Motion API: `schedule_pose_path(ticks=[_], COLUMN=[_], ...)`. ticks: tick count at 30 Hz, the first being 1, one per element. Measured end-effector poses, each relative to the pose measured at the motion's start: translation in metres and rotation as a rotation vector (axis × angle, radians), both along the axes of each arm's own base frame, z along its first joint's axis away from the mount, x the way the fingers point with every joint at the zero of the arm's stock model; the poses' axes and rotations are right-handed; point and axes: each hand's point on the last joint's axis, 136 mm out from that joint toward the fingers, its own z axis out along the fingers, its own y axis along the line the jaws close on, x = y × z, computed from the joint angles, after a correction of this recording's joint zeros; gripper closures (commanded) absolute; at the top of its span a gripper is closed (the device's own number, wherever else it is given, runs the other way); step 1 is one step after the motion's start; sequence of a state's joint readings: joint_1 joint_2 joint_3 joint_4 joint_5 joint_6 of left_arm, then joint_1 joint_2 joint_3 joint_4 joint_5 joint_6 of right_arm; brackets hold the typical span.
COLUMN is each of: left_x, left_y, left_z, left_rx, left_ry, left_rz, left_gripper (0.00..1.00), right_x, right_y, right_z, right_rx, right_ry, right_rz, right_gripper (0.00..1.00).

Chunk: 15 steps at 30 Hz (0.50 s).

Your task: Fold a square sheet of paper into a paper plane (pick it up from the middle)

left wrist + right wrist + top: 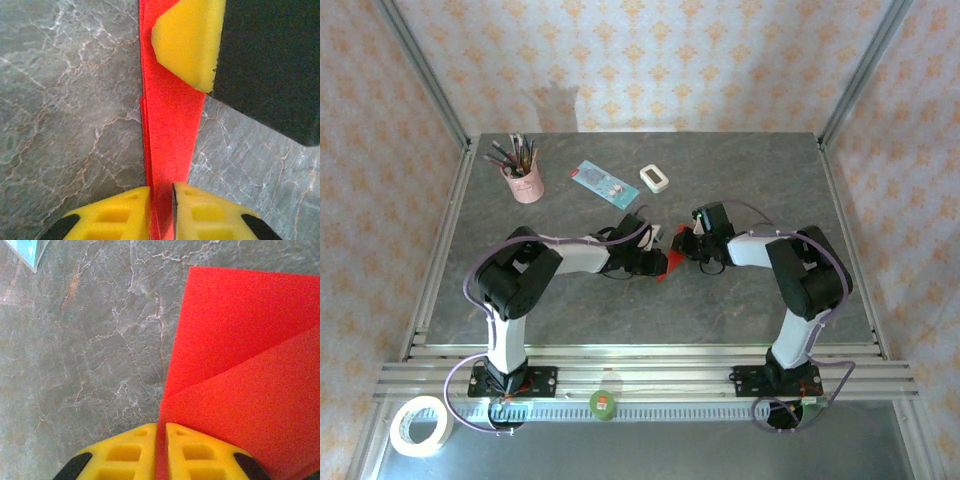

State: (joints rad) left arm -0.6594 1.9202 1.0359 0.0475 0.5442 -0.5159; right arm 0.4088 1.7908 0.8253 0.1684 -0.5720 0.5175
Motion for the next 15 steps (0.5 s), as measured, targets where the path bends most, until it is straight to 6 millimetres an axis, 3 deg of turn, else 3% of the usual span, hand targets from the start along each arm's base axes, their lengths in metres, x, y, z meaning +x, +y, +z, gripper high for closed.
schedule_pose_path(ticks=[3, 6, 15], left_x=[0.001, 0.004, 0.006], left_y=[0.007, 0.014, 0.0], left_z=[0.005, 0.016, 0.046], left_rx=[0.023, 0.031, -0.095], left_ry=[-0.022, -0.056, -0.087], left_rz=[0.033, 0.063, 0.056], left_gripper=[0.66, 0.66, 0.87], right_x=[0.0, 0.0, -0.003], right_y=[0.001, 0.002, 0.006], right_z=[0.0, 0.0, 0.0], right_rx=[0.001, 0.007, 0.027], right_ry=[0.001, 0.004, 0.013], right_rz=[0.005, 0.009, 0.027], right_gripper=[0.87, 0.87, 0.89])
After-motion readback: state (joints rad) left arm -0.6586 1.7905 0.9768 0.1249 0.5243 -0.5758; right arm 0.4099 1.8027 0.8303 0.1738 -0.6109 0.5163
